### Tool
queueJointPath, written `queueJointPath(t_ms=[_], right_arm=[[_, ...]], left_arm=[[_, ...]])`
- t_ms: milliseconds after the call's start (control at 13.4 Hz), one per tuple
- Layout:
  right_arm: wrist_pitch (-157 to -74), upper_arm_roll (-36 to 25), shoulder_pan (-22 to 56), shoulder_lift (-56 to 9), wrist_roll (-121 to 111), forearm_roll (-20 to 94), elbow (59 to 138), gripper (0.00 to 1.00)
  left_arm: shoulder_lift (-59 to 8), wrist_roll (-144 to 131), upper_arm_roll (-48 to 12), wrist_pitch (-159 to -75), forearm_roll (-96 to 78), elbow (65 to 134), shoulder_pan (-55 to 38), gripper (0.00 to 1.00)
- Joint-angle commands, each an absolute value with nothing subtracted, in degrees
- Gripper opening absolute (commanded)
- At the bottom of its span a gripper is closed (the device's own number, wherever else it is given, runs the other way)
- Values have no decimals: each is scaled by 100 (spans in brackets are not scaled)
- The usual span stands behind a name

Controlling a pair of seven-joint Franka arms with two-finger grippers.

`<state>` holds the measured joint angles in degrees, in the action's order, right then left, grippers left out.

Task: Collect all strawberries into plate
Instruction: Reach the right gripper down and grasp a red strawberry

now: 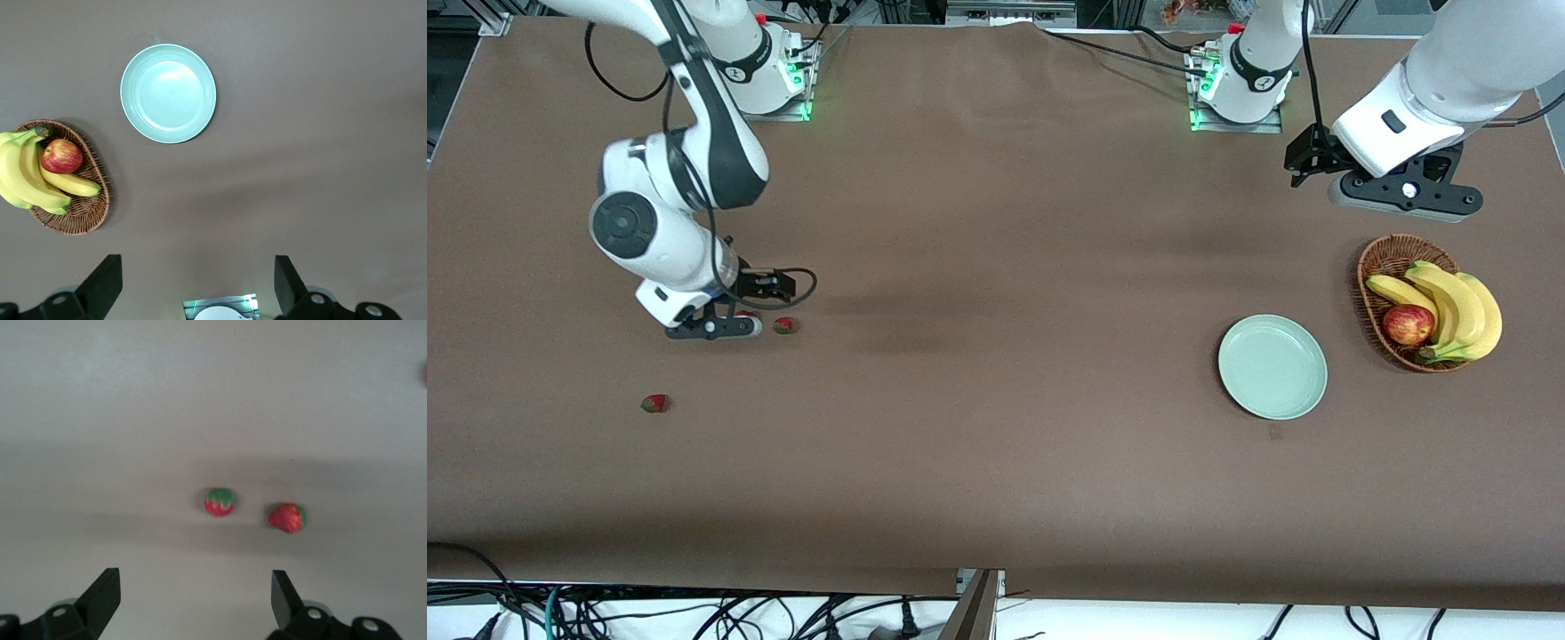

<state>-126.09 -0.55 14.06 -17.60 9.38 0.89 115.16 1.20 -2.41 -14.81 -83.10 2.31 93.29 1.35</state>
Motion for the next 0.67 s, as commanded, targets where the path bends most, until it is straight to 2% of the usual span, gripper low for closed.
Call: queueJointPath(t_ms=[0,449,599], right_arm=[[-13059,-62,1380,-2125,976,141,11645,100],[-13938,-62,1336,-2759,967,141,11707,79],[-14001,-62,1318,-2821,958,141,11707,63]], left_arm=[[141,-193,-1485,-8200,70,9237,167,100],[141,-193,-1485,-8200,35,9246,176,100],[141,-193,-1485,-8183,35,9246,193,100]])
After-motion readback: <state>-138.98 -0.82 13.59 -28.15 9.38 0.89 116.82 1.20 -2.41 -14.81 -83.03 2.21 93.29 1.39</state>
